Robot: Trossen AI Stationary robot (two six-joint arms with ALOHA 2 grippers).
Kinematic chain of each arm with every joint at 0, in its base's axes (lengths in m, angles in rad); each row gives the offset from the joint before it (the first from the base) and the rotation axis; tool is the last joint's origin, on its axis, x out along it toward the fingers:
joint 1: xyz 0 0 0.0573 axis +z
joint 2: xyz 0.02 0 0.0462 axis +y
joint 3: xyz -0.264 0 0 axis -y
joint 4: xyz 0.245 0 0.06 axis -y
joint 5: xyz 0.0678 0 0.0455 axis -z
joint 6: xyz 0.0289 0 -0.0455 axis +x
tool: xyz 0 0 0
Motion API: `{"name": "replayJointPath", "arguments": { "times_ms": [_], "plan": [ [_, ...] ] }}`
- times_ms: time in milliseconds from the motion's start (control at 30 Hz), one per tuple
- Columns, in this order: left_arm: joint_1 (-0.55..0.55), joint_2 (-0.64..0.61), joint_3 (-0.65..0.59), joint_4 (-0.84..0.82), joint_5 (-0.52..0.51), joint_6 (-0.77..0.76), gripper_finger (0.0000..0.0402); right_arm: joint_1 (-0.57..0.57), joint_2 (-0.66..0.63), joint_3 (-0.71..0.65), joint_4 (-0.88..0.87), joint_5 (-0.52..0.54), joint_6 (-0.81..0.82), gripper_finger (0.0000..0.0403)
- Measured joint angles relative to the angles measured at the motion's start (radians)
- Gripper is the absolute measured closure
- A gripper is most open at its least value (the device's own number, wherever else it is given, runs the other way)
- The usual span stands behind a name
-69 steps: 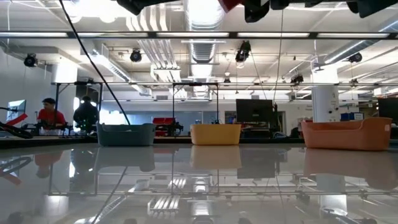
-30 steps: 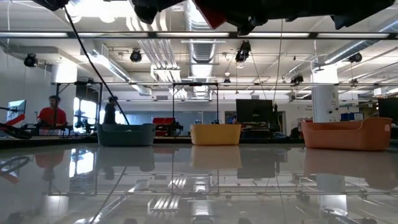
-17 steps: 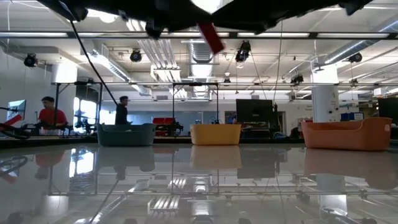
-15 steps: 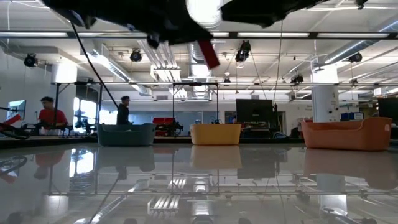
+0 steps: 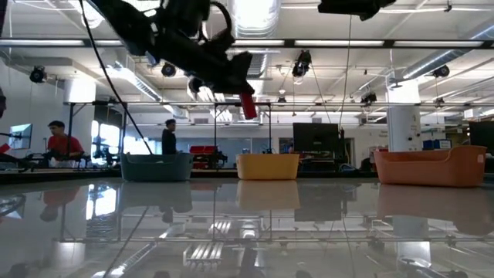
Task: Sort & place blocks by color
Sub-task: Put the orange block into the yellow bin
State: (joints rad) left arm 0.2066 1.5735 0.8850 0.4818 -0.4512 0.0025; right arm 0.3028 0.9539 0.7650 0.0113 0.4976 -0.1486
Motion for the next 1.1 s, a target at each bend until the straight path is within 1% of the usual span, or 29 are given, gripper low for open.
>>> {"name": "replayJointPath", "arguments": {
  "times_ms": [200, 333, 500, 633, 700, 833, 900, 1000, 1100],
  "plan": [
    [0.103, 0.127, 0.109, 0.01, 0.032, 0.003, 0.0357, 0.0, -0.01, -0.016, -0.011, 0.001, -0.005, 0.0214],
    [0.154, 0.226, 0.173, -0.001, 0.032, 0.001, 0.0357, 0.0, -0.009, -0.022, -0.008, 0.0, -0.009, 0.0215],
    [0.165, 0.288, 0.211, 0.002, 0.029, -0.026, 0.0357, 0.0, -0.012, -0.026, -0.008, 0.001, -0.01, 0.0216],
    [0.166, 0.301, 0.21, 0.001, 0.022, -0.026, 0.0353, 0.0, -0.01, -0.028, -0.008, 0.001, -0.023, 0.0216],
    [0.167, 0.302, 0.206, 0.0, 0.019, -0.026, 0.0328, 0.0, -0.008, -0.028, -0.004, 0.001, -0.027, 0.0216],
    [0.165, 0.302, 0.206, -0.001, 0.019, -0.026, 0.0256, 0.0, -0.01, -0.028, -0.001, 0.001, -0.027, 0.0216],
    [0.166, 0.302, 0.206, -0.001, 0.019, -0.026, 0.0229, 0.0, -0.011, -0.028, -0.001, 0.001, -0.027, 0.0216],
    [0.165, 0.302, 0.205, -0.001, 0.019, -0.026, 0.0203, 0.0, -0.011, -0.028, -0.002, 0.001, -0.024, 0.0216],
    [0.147, 0.294, 0.205, -0.011, 0.019, -0.025, 0.0193, 0.0, -0.009, -0.028, -0.007, 0.001, -0.012, 0.0216]
  ]
}}
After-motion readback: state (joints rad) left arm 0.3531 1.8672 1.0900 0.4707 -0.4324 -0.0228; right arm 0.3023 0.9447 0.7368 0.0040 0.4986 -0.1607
